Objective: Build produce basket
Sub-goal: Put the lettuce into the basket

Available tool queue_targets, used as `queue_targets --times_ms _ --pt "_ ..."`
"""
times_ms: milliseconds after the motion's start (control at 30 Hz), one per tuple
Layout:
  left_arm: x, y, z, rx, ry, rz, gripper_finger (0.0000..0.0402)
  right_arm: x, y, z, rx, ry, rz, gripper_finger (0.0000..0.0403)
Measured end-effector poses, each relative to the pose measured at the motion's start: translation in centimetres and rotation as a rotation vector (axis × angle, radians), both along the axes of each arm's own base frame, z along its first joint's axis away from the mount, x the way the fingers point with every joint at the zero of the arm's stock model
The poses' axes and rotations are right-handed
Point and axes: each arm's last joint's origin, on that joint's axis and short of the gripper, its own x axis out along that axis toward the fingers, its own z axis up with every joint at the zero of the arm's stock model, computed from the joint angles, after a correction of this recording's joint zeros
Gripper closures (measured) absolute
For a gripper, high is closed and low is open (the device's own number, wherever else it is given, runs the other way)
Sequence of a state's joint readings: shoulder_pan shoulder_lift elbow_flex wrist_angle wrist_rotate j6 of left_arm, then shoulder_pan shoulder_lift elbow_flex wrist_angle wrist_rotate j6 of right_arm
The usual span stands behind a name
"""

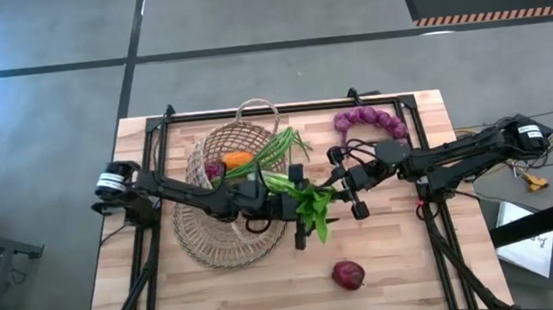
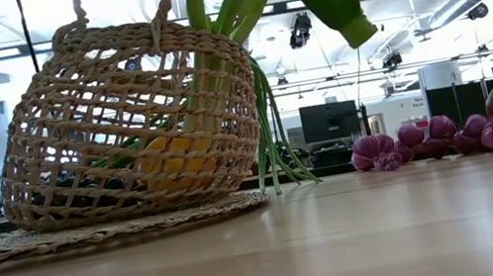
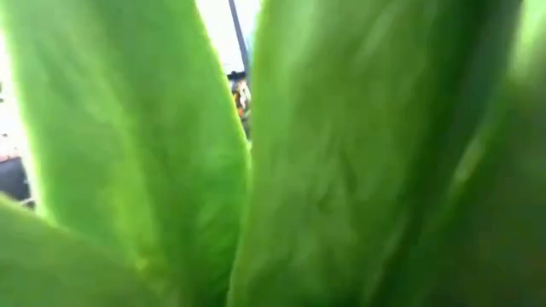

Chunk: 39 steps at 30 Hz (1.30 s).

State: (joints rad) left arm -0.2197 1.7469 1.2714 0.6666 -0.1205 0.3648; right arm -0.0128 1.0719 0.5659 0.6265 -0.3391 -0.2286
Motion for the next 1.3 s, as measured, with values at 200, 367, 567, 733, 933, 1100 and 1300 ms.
queue_targets --times_ms 200,367,567,733,933,1100,1300 --pt "-0.7 -0.8 0.3 0.039 0.064 0.012 0.0224 0.0 0.0 -0.2 -0.025 0.028 0.002 0.0295" --pt "-0.9 -1.7 0.3 0.103 0.096 0.056 0.0297 -0.2 0.0 -0.1 -0.031 0.027 0.008 0.0227" --pt "-1.3 -3.7 1.6 0.157 0.186 0.108 0.0365 -1.4 0.0 1.1 -0.031 0.005 -0.005 0.0184" --pt "-2.2 -6.1 4.6 0.188 0.28 0.166 0.0389 -2.9 -0.1 1.5 0.015 0.045 -0.046 0.018" --pt "-3.8 -8.2 9.0 0.182 0.241 0.197 0.0391 -5.0 0.4 0.9 0.097 0.058 -0.029 0.0179" --pt "-5.6 -8.7 13.6 0.21 0.194 0.273 0.0392 -6.5 1.9 -1.1 0.15 0.076 0.052 0.0179" --pt "-7.1 -4.7 17.0 0.199 0.297 0.732 0.0392 -8.3 3.5 -4.3 0.196 -0.002 0.162 0.0179"
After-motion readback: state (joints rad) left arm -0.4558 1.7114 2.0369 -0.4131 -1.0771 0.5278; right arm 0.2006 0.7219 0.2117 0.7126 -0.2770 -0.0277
